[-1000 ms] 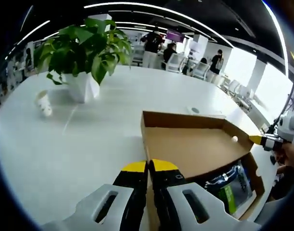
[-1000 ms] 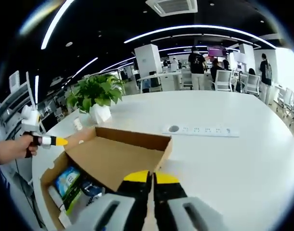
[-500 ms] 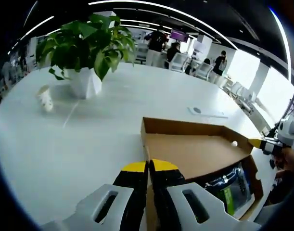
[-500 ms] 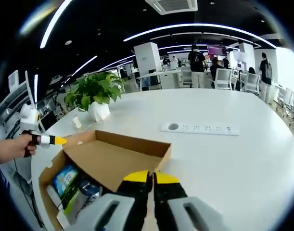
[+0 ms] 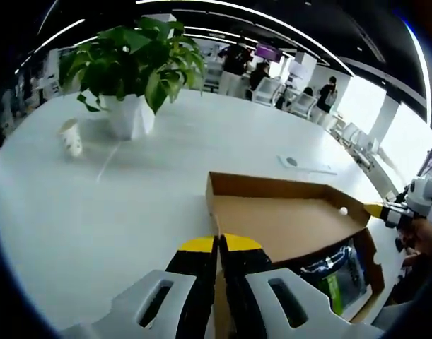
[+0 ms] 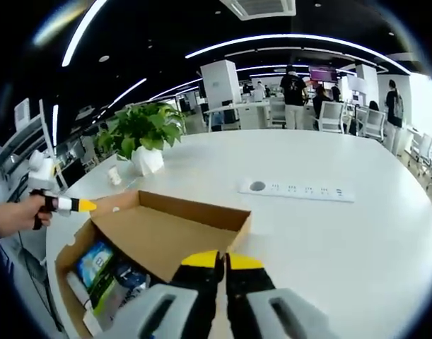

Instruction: Operate the shoe box by opening the lid, removing the specified soft item, and placing it in the target area until the item is outside and the box remains undamaged.

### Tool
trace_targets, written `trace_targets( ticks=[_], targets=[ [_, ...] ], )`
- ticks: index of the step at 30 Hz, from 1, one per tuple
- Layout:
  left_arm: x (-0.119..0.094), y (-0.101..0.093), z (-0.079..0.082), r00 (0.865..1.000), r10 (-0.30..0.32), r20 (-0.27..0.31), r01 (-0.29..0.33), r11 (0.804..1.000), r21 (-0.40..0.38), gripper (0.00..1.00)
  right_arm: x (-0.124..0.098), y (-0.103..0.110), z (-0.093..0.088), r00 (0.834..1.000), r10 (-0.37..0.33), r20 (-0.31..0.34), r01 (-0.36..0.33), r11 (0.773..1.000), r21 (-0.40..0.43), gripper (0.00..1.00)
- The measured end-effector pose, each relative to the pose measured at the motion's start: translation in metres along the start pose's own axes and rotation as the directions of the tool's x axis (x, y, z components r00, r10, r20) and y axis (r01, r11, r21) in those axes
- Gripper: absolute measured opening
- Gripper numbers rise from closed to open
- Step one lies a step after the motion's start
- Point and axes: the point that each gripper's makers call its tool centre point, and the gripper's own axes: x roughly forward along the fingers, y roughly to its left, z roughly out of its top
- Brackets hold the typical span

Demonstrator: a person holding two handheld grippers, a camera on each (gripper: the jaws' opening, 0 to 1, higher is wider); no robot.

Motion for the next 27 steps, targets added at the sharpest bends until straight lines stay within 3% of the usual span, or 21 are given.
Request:
trace_targets(
  ticks=[4, 9, 17, 27],
  targets=[
    [-0.003, -0.002, -0.001, 1.000, 0.020, 0.008, -0.020, 1.000, 0.017, 0.01, 0.000, 0.000, 0.001, 1.000, 0.000, -0.004, 0.000, 1.000, 0.011, 0.00],
    [-0.009, -0.003, 0.001, 0.999, 0.034, 0.026, -0.036, 0.996, 0.083, 0.01, -0.003, 0.005, 0.003, 1.000, 0.008, -0.010, -0.008, 0.999, -0.041, 0.00],
    [-0.025, -0.003, 0.016, 0.997, 0.031, 0.075, -0.038, 0.995, 0.091, 0.03, -0.011, 0.012, 0.013, 0.999, 0.043, 0.027, -0.042, 0.998, -0.055, 0.05],
    [-0.046, -0.014, 0.003, 0.998, 0.007, 0.057, -0.014, 0.991, 0.133, 0.07, -0.028, 0.036, 0.011, 0.994, 0.103, 0.017, -0.100, 0.986, -0.133, 0.11]
  ],
)
